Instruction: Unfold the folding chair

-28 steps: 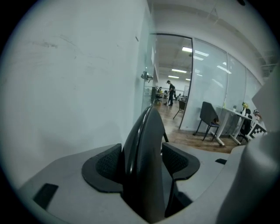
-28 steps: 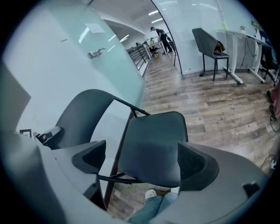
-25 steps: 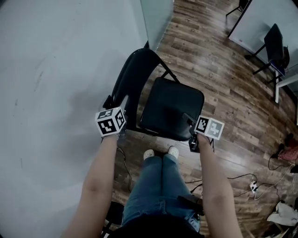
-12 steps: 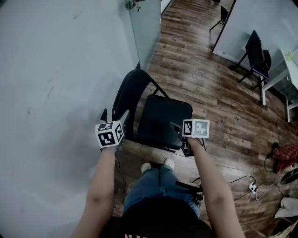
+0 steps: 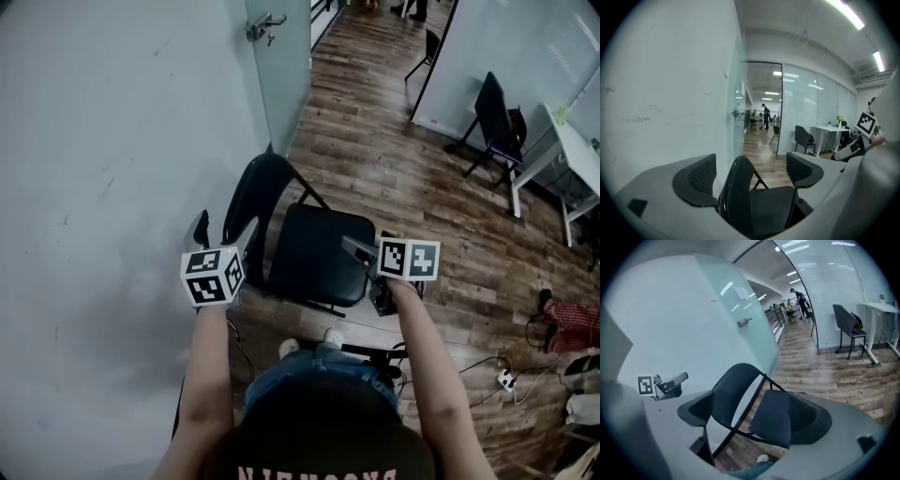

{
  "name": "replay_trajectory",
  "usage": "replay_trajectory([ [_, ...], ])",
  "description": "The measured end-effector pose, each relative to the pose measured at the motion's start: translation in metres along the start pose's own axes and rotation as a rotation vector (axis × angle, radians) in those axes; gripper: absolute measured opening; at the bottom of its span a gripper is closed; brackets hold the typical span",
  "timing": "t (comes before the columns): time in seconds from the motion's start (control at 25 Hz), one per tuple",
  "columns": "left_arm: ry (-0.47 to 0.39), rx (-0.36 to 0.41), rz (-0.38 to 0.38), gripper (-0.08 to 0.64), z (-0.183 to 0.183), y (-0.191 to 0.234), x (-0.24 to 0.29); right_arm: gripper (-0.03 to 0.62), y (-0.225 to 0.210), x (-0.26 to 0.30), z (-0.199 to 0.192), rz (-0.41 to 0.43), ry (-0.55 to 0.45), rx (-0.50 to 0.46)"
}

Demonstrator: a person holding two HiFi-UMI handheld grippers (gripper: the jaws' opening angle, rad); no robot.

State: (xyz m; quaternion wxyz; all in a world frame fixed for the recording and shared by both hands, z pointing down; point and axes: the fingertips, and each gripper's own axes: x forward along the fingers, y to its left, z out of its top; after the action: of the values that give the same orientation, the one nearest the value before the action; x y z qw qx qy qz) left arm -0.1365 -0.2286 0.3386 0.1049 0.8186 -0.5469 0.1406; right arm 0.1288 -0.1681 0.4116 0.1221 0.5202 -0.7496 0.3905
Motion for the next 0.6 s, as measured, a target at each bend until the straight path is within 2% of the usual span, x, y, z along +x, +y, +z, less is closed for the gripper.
replay_trajectory([
  [0.12,-0.054,-0.006,-0.026,0.443,0.025,-0.008,-0.011,0.478,0.032,-0.025,0.029,0.072,-0.114,-0.068],
  [0.2,-0.089,0.016,-0.038,0.443,0.040,-0.012,-0.016,0.471,0.050,-0.043,0.048,0.079,-0.211,-0.128],
  [0.44,-0.197,0.096,-0.076,0.442,0.081,-0.020,-0.029,0.449,0.081,-0.079,0.082,-0.001,-0.348,-0.374],
  [0.6,-0.260,0.163,-0.095,0.442,0.109,-0.030,-0.043,0.404,0.098,-0.109,0.105,-0.031,-0.458,-0.469],
])
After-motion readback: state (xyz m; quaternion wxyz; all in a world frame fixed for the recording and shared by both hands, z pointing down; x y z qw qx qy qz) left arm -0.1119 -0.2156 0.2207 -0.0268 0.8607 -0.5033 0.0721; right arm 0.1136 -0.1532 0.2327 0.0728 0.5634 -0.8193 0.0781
